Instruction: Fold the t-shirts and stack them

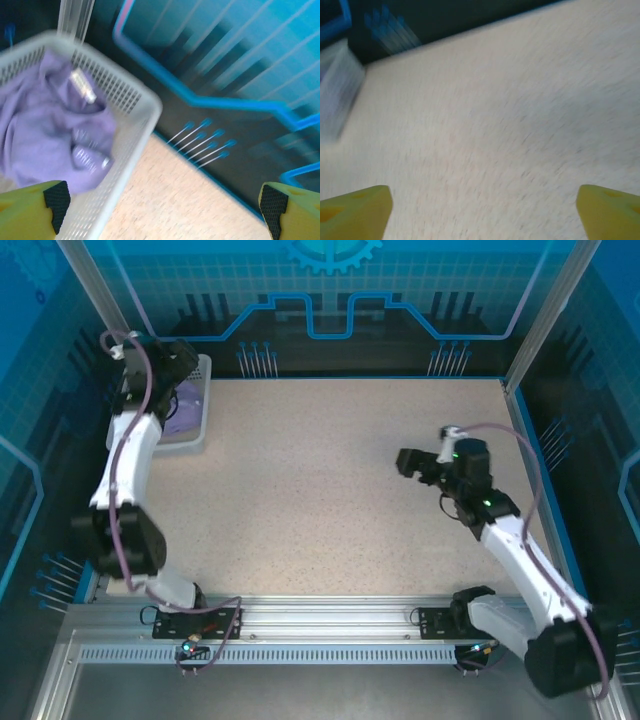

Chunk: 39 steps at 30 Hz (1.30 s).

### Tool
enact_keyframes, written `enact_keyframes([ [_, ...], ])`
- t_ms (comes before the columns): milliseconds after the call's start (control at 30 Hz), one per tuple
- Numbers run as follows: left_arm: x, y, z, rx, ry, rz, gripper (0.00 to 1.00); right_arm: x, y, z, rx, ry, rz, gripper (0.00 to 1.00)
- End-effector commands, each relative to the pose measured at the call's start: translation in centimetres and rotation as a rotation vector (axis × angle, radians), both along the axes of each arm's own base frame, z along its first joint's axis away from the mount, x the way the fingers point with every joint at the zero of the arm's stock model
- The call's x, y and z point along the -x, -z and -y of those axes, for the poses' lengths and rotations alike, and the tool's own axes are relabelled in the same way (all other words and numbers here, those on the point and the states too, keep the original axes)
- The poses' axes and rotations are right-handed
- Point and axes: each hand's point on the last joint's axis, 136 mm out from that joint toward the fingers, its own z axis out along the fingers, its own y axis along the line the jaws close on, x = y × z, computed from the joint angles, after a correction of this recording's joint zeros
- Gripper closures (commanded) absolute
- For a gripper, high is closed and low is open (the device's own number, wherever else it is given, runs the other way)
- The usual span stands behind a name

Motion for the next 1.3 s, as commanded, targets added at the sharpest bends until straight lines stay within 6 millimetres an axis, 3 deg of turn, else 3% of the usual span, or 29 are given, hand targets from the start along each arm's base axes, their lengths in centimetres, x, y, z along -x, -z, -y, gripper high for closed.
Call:
enact_keyframes([
  [0, 0.7, 10.1, -1.1, 0.087, -0.049, -0.414, 0.01, 1.8, 2.6, -4.8, 0.117, -0.207, -0.149, 0.12],
  [200, -2.9, 15.9, -4.3, 0.078, -0.128, -0.584, 0.09, 1.9, 3.9, -10.4, 0.229, -0.370, -0.141, 0.15],
  [367, -4.7, 18.1, -6.0, 0.126, -0.150, -0.578, 0.28, 2.1, 4.8, -11.8, 0.239, -0.420, -0.155, 0.18],
  [500, -4.4, 19.5, -6.8, 0.133, -0.163, -0.594, 0.35, 2.3, 5.3, -11.7, 0.248, -0.422, -0.167, 0.18],
  [633, -4.6, 19.5, -7.1, 0.131, -0.159, -0.581, 0.65, 2.2, 5.2, -11.6, 0.248, -0.411, -0.163, 0.19],
  [700, -5.0, 18.6, -7.0, 0.138, -0.143, -0.549, 0.92, 2.3, 4.9, -11.6, 0.243, -0.410, -0.160, 0.20],
  [733, -5.1, 17.9, -7.0, 0.139, -0.145, -0.534, 1.00, 2.3, 4.7, -11.5, 0.241, -0.410, -0.159, 0.20],
  [833, -5.0, 13.4, -7.1, 0.113, -0.168, -0.435, 1.00, 2.4, 3.8, -11.4, 0.238, -0.405, -0.142, 0.20],
  [967, -4.6, 1.5, -5.1, -0.003, -0.156, -0.154, 1.00, 2.7, 2.6, -11.1, 0.225, -0.392, -0.119, 0.20],
  [1100, -1.5, -12.9, 0.6, -0.200, -0.093, 0.133, 1.00, 2.8, 1.2, -10.8, 0.209, -0.370, -0.091, 0.21],
  [1200, 2.3, -21.6, 6.8, -0.257, 0.025, 0.345, 1.00, 2.8, 0.0, -10.6, 0.201, -0.353, -0.063, 0.21],
  [1267, 5.2, -25.9, 11.1, -0.256, 0.121, 0.467, 1.00, 2.8, -0.8, -10.4, 0.195, -0.338, -0.042, 0.21],
])
